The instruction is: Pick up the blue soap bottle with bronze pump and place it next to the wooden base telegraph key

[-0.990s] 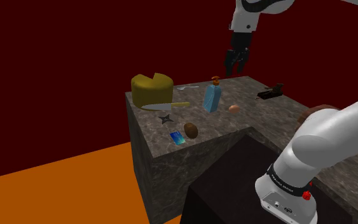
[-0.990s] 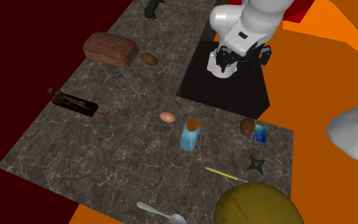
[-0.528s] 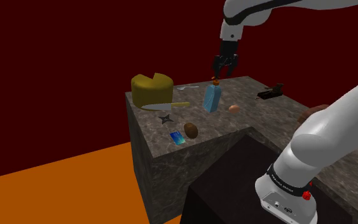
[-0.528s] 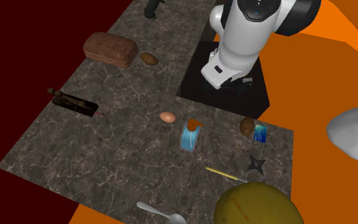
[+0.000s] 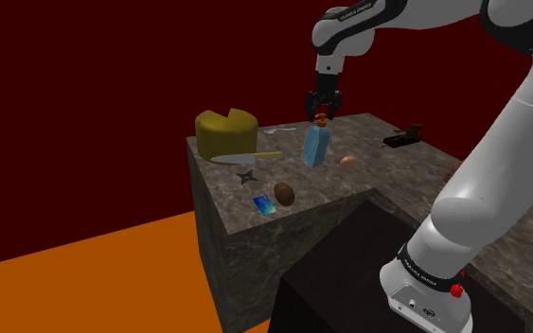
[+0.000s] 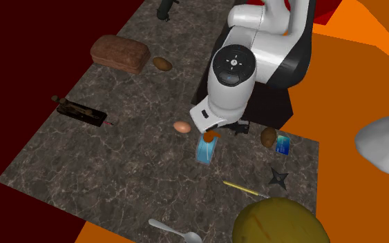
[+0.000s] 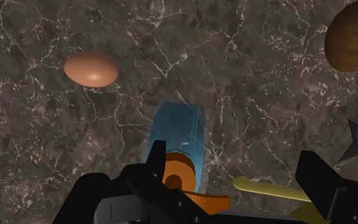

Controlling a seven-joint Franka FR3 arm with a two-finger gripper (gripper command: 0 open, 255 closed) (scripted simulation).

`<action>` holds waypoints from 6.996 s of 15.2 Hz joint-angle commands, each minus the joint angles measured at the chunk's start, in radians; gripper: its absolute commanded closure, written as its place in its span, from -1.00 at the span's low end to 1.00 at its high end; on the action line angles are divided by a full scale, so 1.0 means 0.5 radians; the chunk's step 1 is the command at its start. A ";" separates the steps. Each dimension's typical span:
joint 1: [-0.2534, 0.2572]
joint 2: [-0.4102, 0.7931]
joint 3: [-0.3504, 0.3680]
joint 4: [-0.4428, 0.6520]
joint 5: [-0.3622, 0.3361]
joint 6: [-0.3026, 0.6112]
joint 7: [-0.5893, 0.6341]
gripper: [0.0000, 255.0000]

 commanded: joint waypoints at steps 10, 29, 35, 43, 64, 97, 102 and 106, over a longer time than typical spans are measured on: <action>-0.098 0.511 -0.065 0.313 0.141 0.152 0.009 -1.00; -0.096 0.533 -0.061 0.243 0.151 0.242 0.003 1.00; -0.093 0.486 -0.066 0.292 0.136 0.149 0.015 1.00; -0.090 0.409 -0.072 0.410 0.111 -0.044 0.037 1.00; -0.094 0.329 -0.081 0.873 0.084 -0.584 0.071 1.00; -0.331 0.252 -0.240 1.280 0.017 -1.075 -0.300 1.00; -0.445 0.190 -0.333 1.120 -0.032 -0.976 -0.517 1.00; -0.542 0.182 -0.413 1.046 -0.060 -0.907 -0.698 1.00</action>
